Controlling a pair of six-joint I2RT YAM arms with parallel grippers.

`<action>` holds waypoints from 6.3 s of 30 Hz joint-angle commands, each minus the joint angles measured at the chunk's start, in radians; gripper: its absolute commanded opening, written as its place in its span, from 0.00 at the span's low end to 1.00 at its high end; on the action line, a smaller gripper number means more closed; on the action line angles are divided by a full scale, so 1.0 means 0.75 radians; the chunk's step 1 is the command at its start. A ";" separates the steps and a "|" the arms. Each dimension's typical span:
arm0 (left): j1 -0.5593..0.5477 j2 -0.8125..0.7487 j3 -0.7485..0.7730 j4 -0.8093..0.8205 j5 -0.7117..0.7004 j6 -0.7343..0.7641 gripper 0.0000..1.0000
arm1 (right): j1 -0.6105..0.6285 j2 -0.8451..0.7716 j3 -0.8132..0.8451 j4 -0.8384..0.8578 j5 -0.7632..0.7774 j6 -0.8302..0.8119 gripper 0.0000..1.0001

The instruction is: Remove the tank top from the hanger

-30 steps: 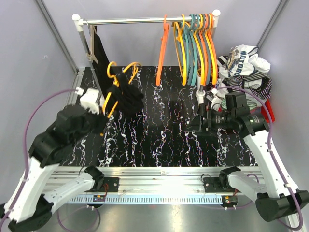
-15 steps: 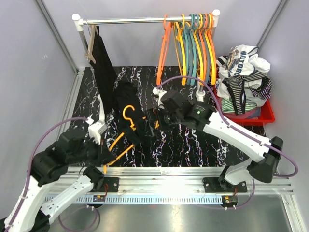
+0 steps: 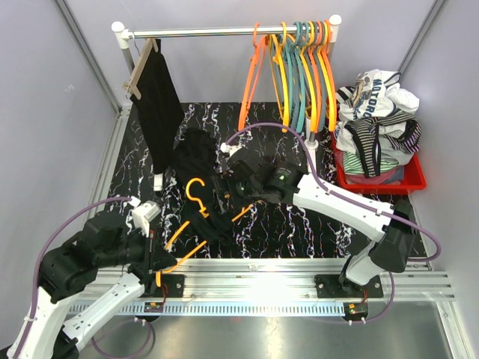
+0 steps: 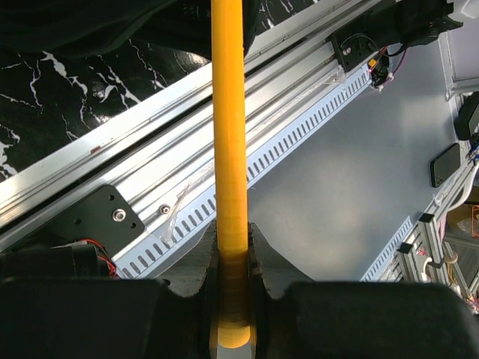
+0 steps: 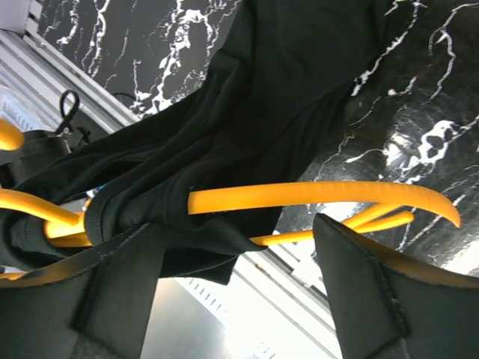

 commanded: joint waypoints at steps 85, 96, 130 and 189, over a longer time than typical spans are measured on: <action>-0.006 0.223 -0.128 0.879 -0.802 -0.145 0.00 | 0.406 -0.181 -0.613 0.429 -1.113 0.206 0.08; -0.008 0.271 -0.185 0.859 -0.663 -0.120 0.00 | 0.396 -0.287 -0.309 -0.239 0.181 0.399 1.00; -0.085 0.050 -0.271 0.777 -0.415 -0.147 0.00 | 0.293 0.195 0.258 0.171 0.546 1.019 0.85; -0.085 0.303 -0.201 0.851 -0.422 0.168 0.90 | -0.007 0.011 -0.215 0.828 -0.425 0.623 0.00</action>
